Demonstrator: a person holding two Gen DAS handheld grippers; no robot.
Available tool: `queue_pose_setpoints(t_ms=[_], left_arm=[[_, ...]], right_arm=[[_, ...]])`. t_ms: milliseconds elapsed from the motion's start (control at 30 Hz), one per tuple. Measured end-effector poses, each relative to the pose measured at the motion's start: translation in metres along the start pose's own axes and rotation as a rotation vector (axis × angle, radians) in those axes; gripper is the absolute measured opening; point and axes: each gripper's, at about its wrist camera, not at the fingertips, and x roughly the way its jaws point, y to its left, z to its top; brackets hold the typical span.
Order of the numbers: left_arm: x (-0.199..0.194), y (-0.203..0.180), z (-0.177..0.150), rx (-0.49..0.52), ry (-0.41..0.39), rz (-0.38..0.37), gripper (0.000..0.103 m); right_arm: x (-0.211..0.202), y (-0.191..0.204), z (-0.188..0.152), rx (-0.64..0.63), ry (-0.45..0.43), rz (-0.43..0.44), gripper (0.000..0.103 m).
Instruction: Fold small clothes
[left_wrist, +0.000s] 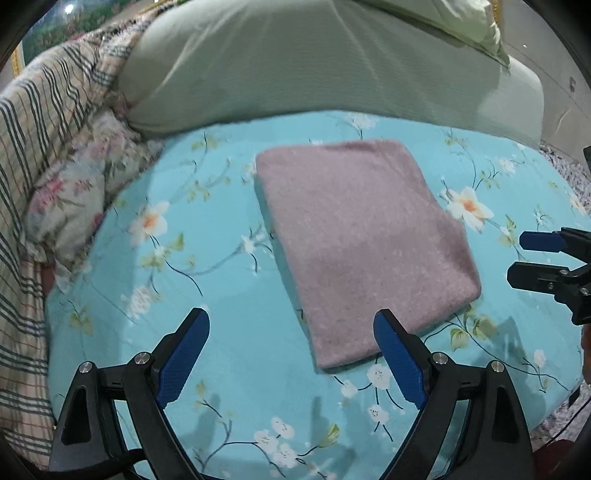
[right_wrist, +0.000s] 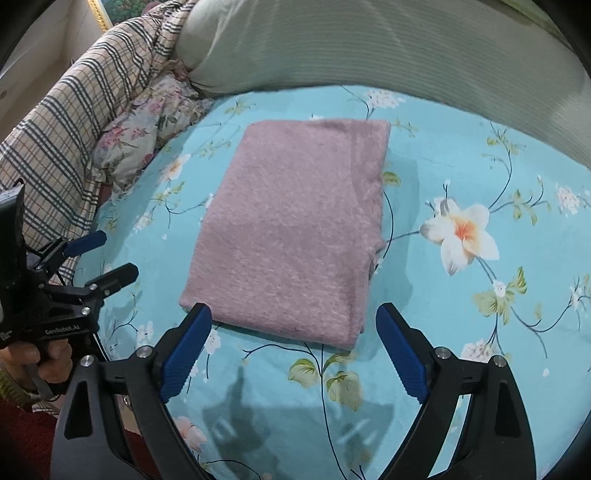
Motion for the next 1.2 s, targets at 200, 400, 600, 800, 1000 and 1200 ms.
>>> queue_pose_setpoints(t_ms=[200,400,600,800,1000,1200], left_arm=[[0.028,-0.002,-0.003,-0.018,0.068,0.013,0.092],[0.046,-0.001,-0.003,-0.034,0.118,0.005,0.092],[0.042,-0.001,-0.010,-0.024,0.121,0.011,0.092],[0.031,-0.001,-0.017,-0.025,0.112,0.013,0.092],[0.024,0.000,-0.019,-0.023,0.099,0.005,0.092],[0.020,0.001,-0.022,-0.019,0.095,0.003,0.092]], right_arm=[[0.009,-0.002,-0.001,0.005,0.005,-0.006,0.091],[0.017,-0.007,-0.002,0.024,0.017,-0.007,0.091],[0.015,-0.003,-0.014,0.025,0.026,-0.006,0.091],[0.009,0.005,-0.019,0.009,0.012,-0.007,0.091],[0.004,0.009,-0.022,0.006,0.001,-0.012,0.091],[0.003,0.009,-0.024,0.008,-0.003,-0.013,0.091]])
